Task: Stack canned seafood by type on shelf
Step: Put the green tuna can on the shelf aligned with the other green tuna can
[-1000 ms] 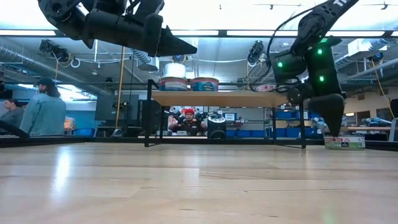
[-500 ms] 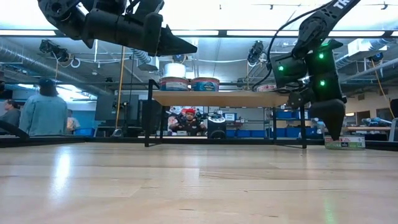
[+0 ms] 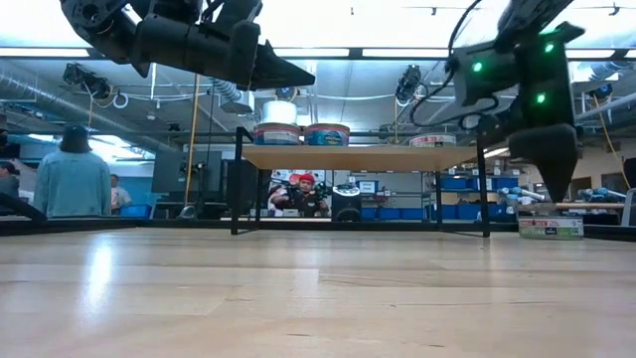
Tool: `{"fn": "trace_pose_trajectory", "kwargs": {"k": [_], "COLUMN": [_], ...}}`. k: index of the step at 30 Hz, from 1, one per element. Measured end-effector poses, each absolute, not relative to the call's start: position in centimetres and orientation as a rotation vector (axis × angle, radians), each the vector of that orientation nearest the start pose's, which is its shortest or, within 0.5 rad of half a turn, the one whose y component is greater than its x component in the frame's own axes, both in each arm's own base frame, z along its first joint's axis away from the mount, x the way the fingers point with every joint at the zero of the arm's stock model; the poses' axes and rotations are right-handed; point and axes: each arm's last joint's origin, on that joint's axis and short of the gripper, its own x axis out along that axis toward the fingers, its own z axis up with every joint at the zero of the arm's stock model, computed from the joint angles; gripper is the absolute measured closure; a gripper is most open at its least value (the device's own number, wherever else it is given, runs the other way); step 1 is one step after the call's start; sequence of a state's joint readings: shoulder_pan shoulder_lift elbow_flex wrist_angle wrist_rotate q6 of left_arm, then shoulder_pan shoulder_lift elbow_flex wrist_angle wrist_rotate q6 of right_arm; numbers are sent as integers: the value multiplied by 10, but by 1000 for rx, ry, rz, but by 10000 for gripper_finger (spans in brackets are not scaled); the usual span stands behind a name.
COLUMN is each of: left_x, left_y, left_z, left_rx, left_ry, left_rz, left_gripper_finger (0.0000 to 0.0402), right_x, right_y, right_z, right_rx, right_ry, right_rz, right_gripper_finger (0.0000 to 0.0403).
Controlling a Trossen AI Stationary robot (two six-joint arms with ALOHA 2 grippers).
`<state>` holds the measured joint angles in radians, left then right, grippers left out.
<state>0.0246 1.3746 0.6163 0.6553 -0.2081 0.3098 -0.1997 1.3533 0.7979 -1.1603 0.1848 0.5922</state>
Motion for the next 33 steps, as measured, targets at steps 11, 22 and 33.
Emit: {"fn": "trace_pose_trajectory", "kwargs": {"k": [11, 22, 33], "left_x": [283, 283, 283], "left_y": [13, 13, 13], "left_z": [227, 227, 227], "left_rx": [317, 317, 317], "left_ry": [143, 142, 141], "left_rz": [214, 215, 215], "left_gripper_finger": [376, 376, 376], "right_x": [175, 175, 178], "right_y": [-13, 0, 6], "right_z": [180, 177, 177], "right_rx": [560, 539, 525], "right_ry": [1516, 1518, 1486], "right_rz": [-698, -683, -643], "right_gripper_finger": [287, 294, 299]}}
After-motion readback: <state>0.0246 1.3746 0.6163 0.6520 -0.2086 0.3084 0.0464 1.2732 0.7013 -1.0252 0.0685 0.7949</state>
